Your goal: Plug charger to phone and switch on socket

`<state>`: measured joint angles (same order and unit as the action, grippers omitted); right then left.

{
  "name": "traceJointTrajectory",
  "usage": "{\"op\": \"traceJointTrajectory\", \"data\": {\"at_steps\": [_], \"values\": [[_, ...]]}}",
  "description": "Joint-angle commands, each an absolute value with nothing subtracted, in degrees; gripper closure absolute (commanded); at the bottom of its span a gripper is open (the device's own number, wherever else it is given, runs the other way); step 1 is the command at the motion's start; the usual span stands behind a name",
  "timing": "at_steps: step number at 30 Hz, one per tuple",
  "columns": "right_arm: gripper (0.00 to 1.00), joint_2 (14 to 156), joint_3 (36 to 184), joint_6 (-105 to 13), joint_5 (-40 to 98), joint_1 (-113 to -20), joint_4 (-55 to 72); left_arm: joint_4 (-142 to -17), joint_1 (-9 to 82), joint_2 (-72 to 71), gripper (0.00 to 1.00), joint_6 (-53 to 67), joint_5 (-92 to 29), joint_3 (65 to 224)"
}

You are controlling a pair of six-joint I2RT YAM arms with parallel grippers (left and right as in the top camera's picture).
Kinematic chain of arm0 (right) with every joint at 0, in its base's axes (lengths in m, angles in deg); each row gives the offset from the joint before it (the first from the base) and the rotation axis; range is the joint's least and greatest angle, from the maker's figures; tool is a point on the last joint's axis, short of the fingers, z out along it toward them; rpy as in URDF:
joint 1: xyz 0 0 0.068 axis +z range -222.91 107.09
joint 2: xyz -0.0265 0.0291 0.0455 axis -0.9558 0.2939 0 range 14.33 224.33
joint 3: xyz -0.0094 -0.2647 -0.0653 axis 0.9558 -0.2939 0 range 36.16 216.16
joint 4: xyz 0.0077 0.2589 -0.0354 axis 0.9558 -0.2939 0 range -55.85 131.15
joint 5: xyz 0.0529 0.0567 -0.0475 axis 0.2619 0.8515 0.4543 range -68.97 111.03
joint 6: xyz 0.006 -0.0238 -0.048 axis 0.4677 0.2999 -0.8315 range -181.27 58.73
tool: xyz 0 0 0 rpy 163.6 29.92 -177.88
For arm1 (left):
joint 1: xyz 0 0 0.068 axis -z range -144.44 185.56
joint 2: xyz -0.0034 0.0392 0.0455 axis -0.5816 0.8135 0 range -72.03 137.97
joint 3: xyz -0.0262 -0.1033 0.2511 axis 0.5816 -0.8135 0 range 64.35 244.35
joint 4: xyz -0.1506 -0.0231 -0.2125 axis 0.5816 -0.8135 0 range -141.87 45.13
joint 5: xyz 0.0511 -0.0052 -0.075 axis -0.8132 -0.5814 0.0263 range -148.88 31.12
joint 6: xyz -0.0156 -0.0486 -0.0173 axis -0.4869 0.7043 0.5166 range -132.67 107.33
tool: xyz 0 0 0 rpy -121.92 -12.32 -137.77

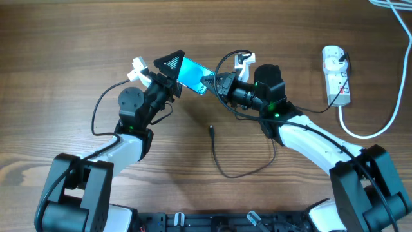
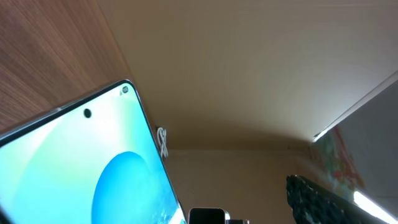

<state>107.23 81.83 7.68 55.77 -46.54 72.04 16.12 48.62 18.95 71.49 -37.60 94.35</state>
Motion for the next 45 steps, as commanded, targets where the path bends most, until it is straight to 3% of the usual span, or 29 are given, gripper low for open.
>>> {"op": "traceJointTrajectory", "data": {"at_steps": [1, 10, 19, 31, 38, 41, 42, 43, 44, 45], "values": [[0.96, 107.8, 81.8, 4.8, 58.1, -46.4, 72.6, 16.7, 48.6, 19.6, 0.01, 74.5, -37.3, 95.5], [0.96, 107.8, 81.8, 4.2, 58.2, -46.4, 70.3, 17.3, 48.6, 19.6, 0.08, 74.8, -36.3, 95.5], [0.96, 107.8, 81.8, 3.6, 58.0, -46.4, 69.9, 17.3, 48.6, 19.6, 0.28, 77.0, -35.9, 95.5], [0.96, 107.8, 81.8, 10.5, 58.7, -46.4, 67.2, 17.3, 48.6, 19.6, 0.76, 77.0, -35.7, 95.5], [0.96, 107.8, 81.8, 12.4, 59.8, -46.4, 67.2, 17.3, 48.6, 19.6, 0.85, 77.0, -35.3, 95.5], [0.95, 107.8, 81.8, 12.9, 60.3, -46.4, 67.1, 17.3, 48.6, 19.6, 0.94, 77.0, -35.3, 95.5], [0.83, 107.8, 81.8, 13.8, 60.8, -46.4, 67.2, 17.3, 48.6, 19.6, 0.96, 76.9, -35.3, 95.5], [0.57, 107.8, 81.8, 14.9, 61.5, -46.5, 67.2, 17.3, 48.6, 19.6, 0.96, 76.9, -35.3, 95.5], [0.40, 107.8, 81.8, 16.0, 62.0, -46.5, 67.2, 17.3, 48.6, 19.6, 0.96, 76.9, -35.2, 95.5], [0.30, 107.8, 81.8, 16.7, 62.6, -46.5, 67.3, 17.3, 48.6, 19.6, 0.96, 76.9, -35.0, 95.5]]}}
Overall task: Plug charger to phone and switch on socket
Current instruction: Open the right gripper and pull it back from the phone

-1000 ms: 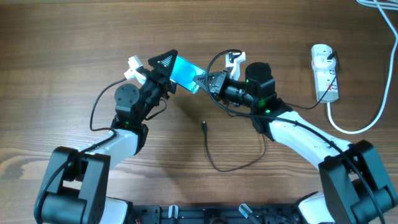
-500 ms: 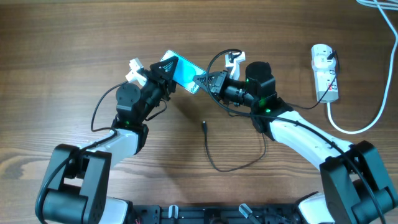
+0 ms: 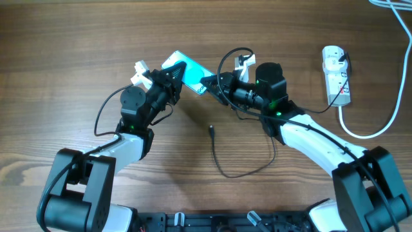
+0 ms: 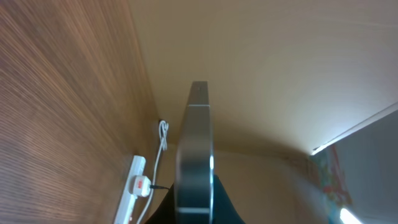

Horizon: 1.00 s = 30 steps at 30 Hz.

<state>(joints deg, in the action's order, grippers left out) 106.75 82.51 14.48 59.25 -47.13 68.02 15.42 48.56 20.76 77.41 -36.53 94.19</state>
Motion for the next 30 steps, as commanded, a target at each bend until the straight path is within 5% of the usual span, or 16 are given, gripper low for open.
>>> {"op": "traceJointTrajectory", "data": {"at_steps": [1, 2, 4, 14, 30], "values": [[0.20, 107.8, 81.8, 17.3, 63.3, -46.6, 67.6, 17.3, 48.6, 19.6, 0.96, 76.9, -34.8, 95.5], [0.08, 107.8, 81.8, 17.2, 64.1, -46.8, 68.1, 17.2, 48.6, 19.6, 0.96, 76.9, -34.6, 95.5], [0.00, 107.8, 81.8, 16.7, 66.0, -47.7, 69.2, 16.6, 48.6, 19.6, 0.96, 76.9, -34.5, 95.5], [0.00, 101.2, 81.8, 6.0, 73.8, -55.6, 70.5, 4.1, 45.7, 19.6, 0.96, 76.1, -28.5, 95.5], [0.00, 82.5, 81.8, -21.7, 49.9, -56.7, 26.2, -3.8, 43.5, 32.5, 0.96, 77.4, -4.9, 114.1]]}}
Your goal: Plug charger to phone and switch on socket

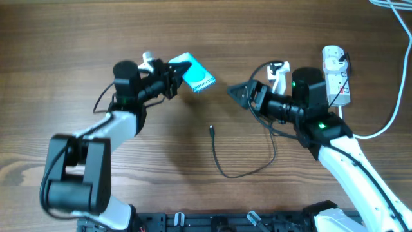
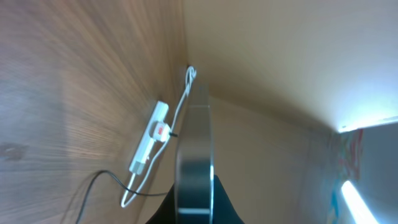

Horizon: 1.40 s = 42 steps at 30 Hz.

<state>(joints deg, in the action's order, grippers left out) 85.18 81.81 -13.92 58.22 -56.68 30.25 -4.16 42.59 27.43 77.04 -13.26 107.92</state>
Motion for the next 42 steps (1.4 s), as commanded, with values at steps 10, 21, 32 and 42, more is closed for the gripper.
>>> {"op": "traceJointTrajectory", "data": {"at_steps": [10, 21, 32, 42], "values": [[0.00, 81.0, 81.8, -25.4, 41.0, -56.7, 13.1, -3.8, 46.4, 44.0, 0.96, 86.4, 6.4, 129.8], [0.00, 81.0, 81.8, -26.7, 40.3, -56.7, 7.4, -3.8, 46.1, 45.0, 0.96, 87.5, 14.3, 130.5], [0.00, 81.0, 81.8, -26.8, 40.3, -56.7, 5.9, -3.8, 46.2, 45.0, 0.96, 86.4, 15.6, 130.5], [0.00, 81.0, 81.8, -28.5, 40.3, -56.7, 5.9, -3.8, 46.2, 45.0, 0.96, 86.4, 15.5, 130.5]]}}
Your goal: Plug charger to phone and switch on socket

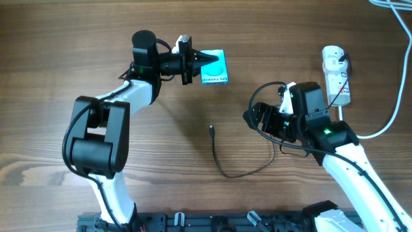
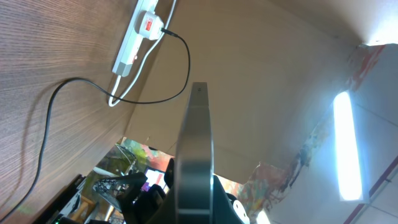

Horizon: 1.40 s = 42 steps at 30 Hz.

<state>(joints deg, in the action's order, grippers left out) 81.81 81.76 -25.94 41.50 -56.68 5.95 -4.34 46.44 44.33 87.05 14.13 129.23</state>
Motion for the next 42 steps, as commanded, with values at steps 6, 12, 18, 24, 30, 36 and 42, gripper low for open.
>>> {"op": "traceJointTrajectory", "data": {"at_steps": [6, 12, 18, 24, 30, 36, 42], "values": [[0.01, 81.0, 81.8, -30.6, 39.9, -56.6, 6.1, -3.8, 46.2, 45.0, 0.96, 86.4, 15.2, 130.5], [0.03, 81.0, 81.8, -32.8, 35.4, -50.6, 7.6, -3.8, 46.2, 45.0, 0.96, 86.4, 15.0, 130.5], [0.03, 81.0, 81.8, -36.1, 25.1, -38.3, 10.5, -3.8, 46.2, 45.0, 0.96, 86.4, 15.0, 130.5], [0.05, 82.8, 81.8, -41.9, 15.5, -27.7, 12.2, -3.8, 46.1, 45.0, 0.96, 86.4, 15.0, 130.5], [0.10, 89.4, 81.8, -48.4, 13.7, -23.1, 15.4, -3.8, 45.8, 45.0, 0.96, 86.4, 15.0, 130.5], [0.18, 97.3, 81.8, -50.9, 13.0, -22.1, 17.7, -3.8, 45.7, 45.0, 0.96, 86.4, 15.0, 130.5], [0.29, 101.6, 81.8, -51.2, 13.1, -21.9, 19.9, -3.7, 44.6, 45.0, 0.96, 86.3, 15.0, 130.5]]}}
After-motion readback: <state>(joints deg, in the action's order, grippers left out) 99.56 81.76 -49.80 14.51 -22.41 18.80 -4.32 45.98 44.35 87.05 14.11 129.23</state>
